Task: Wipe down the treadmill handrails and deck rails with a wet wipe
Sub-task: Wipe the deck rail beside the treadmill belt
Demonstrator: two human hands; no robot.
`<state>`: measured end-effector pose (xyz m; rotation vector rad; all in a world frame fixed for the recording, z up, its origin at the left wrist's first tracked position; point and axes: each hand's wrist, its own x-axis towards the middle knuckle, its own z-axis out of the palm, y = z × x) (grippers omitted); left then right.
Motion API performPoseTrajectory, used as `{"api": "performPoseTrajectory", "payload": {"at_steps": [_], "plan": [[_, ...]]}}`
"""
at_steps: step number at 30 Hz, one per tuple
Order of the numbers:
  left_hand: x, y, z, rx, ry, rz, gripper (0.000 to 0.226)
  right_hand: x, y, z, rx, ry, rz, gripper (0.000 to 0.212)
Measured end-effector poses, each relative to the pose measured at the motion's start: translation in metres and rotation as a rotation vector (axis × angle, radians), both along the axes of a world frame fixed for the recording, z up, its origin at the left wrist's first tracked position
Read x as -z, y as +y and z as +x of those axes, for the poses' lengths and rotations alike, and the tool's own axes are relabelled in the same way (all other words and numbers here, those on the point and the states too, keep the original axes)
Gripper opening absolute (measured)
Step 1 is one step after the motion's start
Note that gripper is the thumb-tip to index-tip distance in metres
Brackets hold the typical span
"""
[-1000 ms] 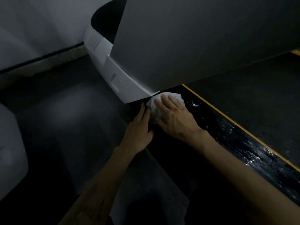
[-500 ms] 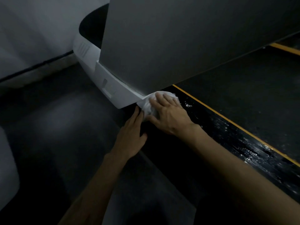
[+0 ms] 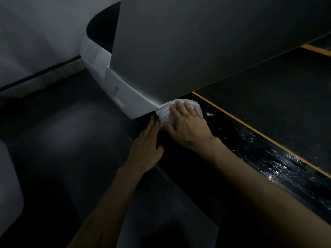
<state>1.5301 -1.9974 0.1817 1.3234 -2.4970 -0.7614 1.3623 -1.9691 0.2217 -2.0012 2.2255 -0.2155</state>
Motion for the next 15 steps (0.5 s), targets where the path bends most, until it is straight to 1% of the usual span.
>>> {"api": "performPoseTrajectory", "payload": {"at_steps": [2, 5, 8, 12, 15], "plan": [[-0.001, 0.001, -0.001, 0.008, 0.013, 0.008, 0.084, 0.000, 0.010, 0.011, 0.033, 0.025, -0.007, 0.072], [-0.002, 0.002, -0.002, 0.008, 0.039, 0.023, 0.081, 0.001, 0.013, 0.016, -0.053, 0.054, -0.001, 0.070], [-0.001, 0.002, -0.003, -0.009, 0.009, 0.025, 0.086, -0.004, -0.005, -0.001, -0.110, -0.002, 0.007, 0.065], [0.000, 0.002, -0.002, -0.002, 0.005, 0.031, 0.084, -0.004, -0.021, -0.016, -0.043, -0.038, 0.031, 0.063], [-0.001, 0.002, -0.003, -0.011, 0.010, 0.031, 0.085, -0.002, -0.015, -0.006, 0.034, -0.057, 0.023, 0.065]]}}
